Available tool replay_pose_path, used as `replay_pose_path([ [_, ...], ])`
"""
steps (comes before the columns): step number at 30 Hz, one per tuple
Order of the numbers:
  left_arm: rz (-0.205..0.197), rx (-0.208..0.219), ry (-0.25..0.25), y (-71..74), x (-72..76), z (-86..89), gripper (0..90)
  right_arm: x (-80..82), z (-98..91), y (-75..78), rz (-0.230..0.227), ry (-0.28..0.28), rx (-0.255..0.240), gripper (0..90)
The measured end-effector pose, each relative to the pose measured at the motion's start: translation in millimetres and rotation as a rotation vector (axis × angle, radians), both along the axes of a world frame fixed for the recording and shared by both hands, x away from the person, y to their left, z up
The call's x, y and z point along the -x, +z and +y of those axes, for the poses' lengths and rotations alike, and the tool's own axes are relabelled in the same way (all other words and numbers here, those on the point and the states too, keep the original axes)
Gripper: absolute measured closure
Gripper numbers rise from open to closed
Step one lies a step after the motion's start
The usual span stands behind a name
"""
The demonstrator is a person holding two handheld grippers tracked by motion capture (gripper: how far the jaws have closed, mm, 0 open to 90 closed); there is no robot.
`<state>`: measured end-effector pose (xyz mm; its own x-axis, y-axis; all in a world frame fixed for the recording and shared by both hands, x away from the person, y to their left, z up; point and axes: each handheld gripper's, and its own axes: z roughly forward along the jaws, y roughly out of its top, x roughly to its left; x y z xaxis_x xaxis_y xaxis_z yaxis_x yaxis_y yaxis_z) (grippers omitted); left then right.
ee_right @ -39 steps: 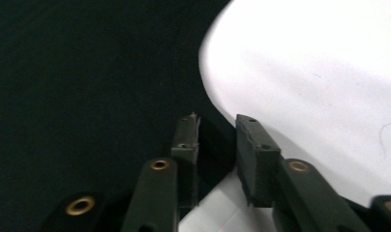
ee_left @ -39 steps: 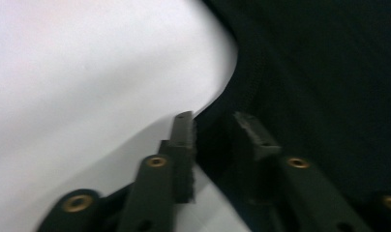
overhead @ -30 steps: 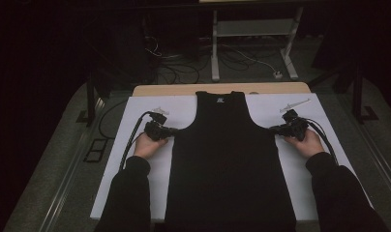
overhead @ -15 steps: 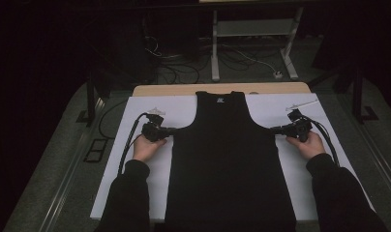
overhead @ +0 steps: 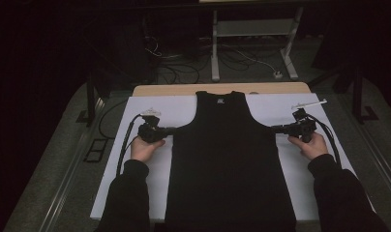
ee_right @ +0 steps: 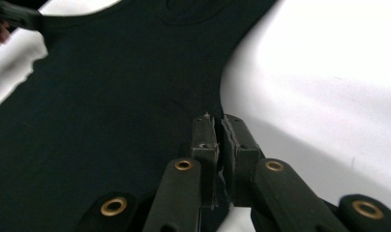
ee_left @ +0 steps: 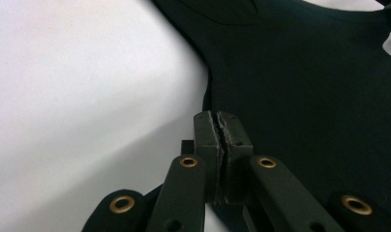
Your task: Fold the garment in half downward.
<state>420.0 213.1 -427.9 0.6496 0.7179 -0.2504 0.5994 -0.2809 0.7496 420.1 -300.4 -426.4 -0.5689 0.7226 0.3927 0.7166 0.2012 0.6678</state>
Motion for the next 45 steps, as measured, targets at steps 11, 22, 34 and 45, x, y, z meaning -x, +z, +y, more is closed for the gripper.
replay_pose_path([
  [11,-0.009,0.054,0.014,8.3,10.2,6.0,86.5,15.0,-4.5,7.4,0.006,-0.014,-0.043,83.1],
  [22,0.018,0.114,0.035,12.2,19.6,15.5,86.4,27.1,-6.5,15.3,-0.014,-0.022,-0.068,83.0],
  [34,0.028,0.129,0.036,16.5,27.0,17.5,86.3,34.7,-7.7,17.9,-0.020,-0.023,-0.075,82.5],
  [45,0.033,0.143,0.024,19.7,37.9,17.6,86.2,44.6,-8.8,22.1,-0.027,-0.015,-0.080,82.5],
])
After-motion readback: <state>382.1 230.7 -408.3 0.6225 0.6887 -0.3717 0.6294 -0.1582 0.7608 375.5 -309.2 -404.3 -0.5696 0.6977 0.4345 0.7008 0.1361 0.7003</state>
